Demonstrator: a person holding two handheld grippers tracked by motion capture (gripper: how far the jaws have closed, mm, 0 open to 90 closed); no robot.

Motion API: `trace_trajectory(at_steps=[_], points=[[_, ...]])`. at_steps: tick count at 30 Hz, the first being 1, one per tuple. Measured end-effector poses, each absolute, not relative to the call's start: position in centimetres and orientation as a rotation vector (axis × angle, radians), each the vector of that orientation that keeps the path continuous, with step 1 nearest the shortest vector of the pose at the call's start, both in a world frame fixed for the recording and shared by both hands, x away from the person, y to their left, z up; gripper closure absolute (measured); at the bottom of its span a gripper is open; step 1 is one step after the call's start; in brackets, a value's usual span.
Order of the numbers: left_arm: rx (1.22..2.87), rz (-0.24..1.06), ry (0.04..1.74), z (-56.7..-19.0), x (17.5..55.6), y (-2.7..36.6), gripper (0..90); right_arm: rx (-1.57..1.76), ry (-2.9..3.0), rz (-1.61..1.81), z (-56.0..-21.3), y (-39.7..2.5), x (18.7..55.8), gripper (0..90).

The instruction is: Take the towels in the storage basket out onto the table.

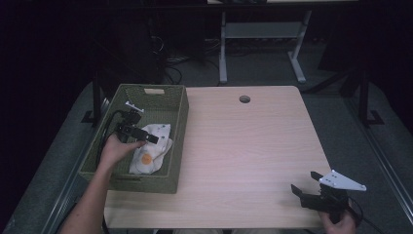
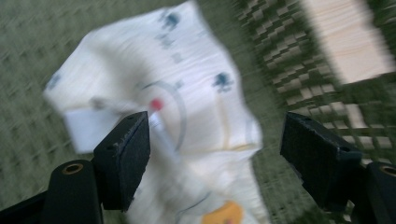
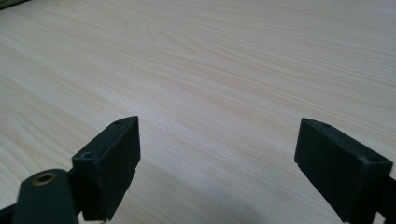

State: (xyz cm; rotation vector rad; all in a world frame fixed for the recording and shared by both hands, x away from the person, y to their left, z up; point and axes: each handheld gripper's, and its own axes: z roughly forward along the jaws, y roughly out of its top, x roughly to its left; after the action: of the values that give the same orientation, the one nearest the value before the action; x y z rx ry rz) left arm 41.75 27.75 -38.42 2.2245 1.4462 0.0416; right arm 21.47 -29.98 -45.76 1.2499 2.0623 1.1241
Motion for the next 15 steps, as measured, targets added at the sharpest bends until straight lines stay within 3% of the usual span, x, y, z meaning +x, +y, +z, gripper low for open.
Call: trace_trajectory(at_steps=[15], points=[[2.375, -0.008, 1.568, -41.0, 42.7, 26.8, 24.9, 1.241, 2.059, 1.131, -45.6, -29.9, 21.5, 14.0]])
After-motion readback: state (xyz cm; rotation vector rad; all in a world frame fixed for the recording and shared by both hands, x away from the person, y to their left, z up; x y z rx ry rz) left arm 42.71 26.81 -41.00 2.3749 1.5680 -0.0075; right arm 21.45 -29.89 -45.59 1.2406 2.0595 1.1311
